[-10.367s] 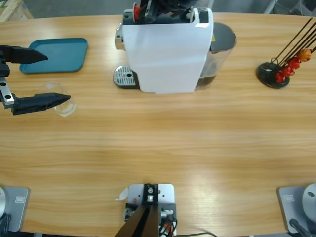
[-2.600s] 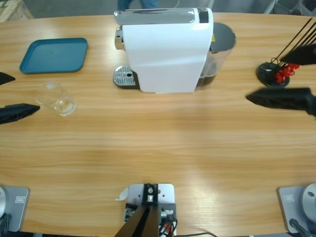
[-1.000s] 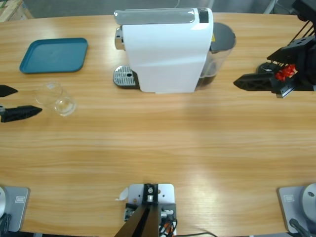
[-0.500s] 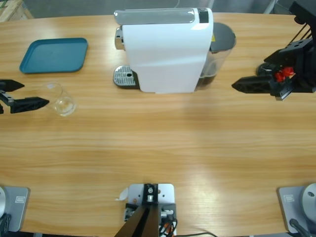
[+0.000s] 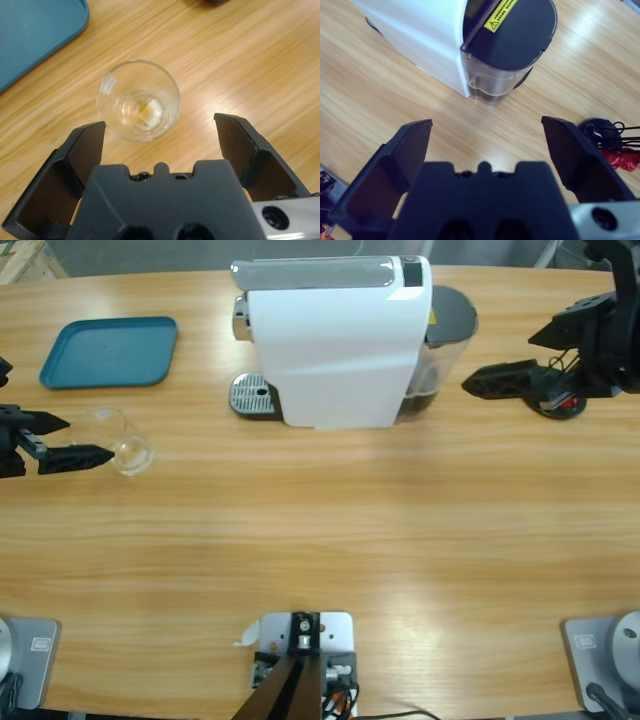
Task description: Pour coffee
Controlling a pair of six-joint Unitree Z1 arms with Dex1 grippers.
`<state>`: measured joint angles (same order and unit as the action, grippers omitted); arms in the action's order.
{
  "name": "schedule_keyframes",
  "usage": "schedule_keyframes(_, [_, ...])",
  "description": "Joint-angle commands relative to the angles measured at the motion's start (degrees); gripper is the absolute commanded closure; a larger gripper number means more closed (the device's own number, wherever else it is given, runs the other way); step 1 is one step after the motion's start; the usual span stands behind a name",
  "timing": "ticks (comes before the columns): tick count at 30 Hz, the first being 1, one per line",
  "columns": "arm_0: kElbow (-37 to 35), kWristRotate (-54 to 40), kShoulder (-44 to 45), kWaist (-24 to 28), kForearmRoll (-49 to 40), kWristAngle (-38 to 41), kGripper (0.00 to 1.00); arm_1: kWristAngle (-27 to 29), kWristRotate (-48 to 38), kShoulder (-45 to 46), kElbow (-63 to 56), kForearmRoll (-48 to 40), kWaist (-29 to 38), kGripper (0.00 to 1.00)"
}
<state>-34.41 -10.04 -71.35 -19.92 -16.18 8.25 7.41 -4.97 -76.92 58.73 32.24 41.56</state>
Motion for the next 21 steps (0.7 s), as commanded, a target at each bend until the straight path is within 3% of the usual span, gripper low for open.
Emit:
schedule_keyframes(1, [2.47,-0.95,-3.80,0.50,3.31,-3.41,0.091,-1.98,1.39,-3.59,-1.65,-1.94,-1.45,0.000])
schedule_keyframes(11, [2.94,-2.23,-6.84,0.50,4.65,-2.18,0.101,-2.75,1.72,-5.24,-1.77,-3.49,-2.17,0.000])
schedule_keyframes(14, [2.94,-2.71,-7.84,0.50,5.18,-1.92,0.286,-2.87,1.81,-5.35,-1.77,-3.82,-2.36,0.000])
schedule_keyframes(18, [2.94,-2.44,-9.05,0.50,5.81,-2.55,0.405,-3.10,1.90,-5.35,-2.14,-4.17,-2.50,0.000])
schedule_keyframes(21, [2.79,-2.83,-11.11,0.39,7.74,-3.15,0.414,-3.59,1.90,-5.52,-2.51,-4.73,-2.54,0.000])
